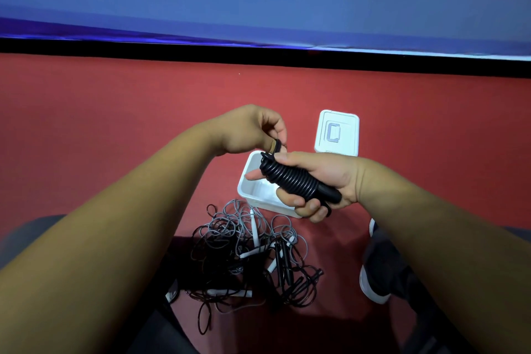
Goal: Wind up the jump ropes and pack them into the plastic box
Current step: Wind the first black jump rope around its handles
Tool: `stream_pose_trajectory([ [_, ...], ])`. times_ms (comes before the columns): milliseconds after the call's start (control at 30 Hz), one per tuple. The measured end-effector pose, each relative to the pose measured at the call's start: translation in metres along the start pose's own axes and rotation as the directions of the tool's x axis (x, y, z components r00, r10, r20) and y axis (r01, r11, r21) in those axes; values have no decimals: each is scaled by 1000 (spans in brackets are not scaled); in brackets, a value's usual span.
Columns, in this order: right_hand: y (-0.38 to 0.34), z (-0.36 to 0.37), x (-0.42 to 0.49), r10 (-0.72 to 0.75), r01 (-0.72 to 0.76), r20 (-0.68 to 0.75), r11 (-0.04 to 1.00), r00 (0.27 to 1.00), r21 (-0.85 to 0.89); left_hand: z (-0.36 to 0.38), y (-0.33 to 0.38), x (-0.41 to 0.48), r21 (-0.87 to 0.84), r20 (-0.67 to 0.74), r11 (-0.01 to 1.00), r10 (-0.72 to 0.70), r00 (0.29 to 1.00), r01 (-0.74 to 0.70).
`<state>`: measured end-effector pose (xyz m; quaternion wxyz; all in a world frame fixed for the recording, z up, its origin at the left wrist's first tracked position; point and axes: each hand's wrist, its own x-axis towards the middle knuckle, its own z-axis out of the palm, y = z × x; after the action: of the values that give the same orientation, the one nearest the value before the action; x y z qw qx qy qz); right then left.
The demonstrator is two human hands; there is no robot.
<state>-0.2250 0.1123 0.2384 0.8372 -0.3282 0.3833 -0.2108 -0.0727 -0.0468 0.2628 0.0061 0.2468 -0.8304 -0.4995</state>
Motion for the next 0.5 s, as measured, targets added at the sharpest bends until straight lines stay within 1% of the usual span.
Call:
stream_pose_trajectory([
  [67, 2, -2, 1, 16, -16, -9, 1000, 1000, -16, 1, 7, 0, -13, -2, 1000, 19, 1000, -19],
  [133, 4, -3, 3, 29, -31, -53, 999, 998, -35, 1, 13, -1, 25, -4, 999, 41, 999, -41],
  [267, 4, -3, 5, 44, -58, -218, 996, 975, -61, -4, 21, -4, 255, -31, 962, 107, 994, -96],
  [333, 3, -4, 6, 40, -78, -344, 992, 938, -99, -5, 22, -5, 329, -60, 939, 129, 990, -102],
  [400, 2, -6, 8, 16, -89, -464, 987, 886, -135, -5, 22, -3, 380, -103, 921, 137, 985, -88],
  [500, 1, -11, 11, -17, -59, -602, 993, 798, -107, -7, 24, -2, 421, -119, 904, 135, 984, -73],
])
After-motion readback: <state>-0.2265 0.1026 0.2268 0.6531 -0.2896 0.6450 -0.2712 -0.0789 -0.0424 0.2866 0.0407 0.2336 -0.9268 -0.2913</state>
